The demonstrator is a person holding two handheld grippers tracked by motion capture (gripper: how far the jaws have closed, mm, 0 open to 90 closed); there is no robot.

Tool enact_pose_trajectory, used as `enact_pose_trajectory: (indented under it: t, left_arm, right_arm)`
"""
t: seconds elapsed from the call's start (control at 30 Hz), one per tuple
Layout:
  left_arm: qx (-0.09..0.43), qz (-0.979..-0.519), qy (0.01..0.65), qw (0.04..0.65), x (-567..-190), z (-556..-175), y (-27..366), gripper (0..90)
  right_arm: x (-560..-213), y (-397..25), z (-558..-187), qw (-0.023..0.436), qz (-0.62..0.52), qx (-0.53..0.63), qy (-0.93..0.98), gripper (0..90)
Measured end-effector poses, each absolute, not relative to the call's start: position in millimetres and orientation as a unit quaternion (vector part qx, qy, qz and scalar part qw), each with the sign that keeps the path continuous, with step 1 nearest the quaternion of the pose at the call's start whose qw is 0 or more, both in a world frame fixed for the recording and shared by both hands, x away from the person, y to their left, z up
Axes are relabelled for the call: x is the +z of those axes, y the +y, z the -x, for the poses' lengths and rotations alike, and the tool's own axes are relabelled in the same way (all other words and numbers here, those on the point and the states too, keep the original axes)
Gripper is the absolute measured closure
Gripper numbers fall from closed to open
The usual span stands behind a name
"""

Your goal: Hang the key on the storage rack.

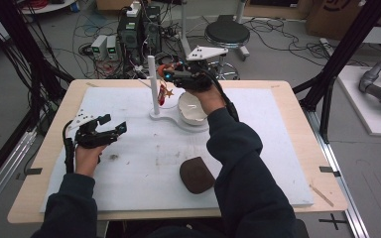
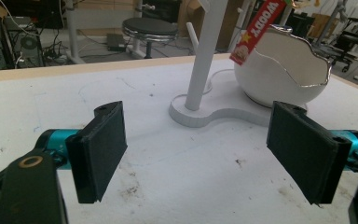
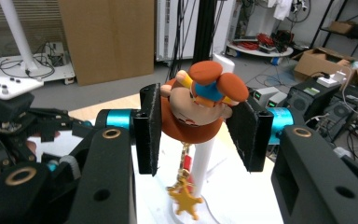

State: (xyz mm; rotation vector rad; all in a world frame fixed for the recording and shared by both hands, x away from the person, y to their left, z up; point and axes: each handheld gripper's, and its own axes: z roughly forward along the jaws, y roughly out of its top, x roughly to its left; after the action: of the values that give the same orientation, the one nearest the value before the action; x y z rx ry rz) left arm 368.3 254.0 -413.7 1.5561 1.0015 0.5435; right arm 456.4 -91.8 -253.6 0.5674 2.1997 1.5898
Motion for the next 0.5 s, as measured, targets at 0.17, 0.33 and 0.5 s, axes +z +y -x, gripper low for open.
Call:
enact_pose_trajectory:
  t: [0.17,0.33,0.5]
  left_arm:
    - [0.231,-0.662,0.427,0.571,-413.6,-368.3,255.0,19.7]
    - [0.232,-0.661,0.428,0.572,-414.0,-368.5,255.6,19.7]
    - [0.230,-0.660,0.429,0.573,-413.8,-368.2,255.8,19.7]
  right_arm:
    - [-246.0,-77.5,-461.8,0.178,-0.191,0.570,0.779,57.6]
    - [-242.1,-66.3,-464.2,0.174,-0.185,0.576,0.777,57.6]
    - [-242.8,-55.6,-471.8,0.176,-0.192,0.566,0.782,57.6]
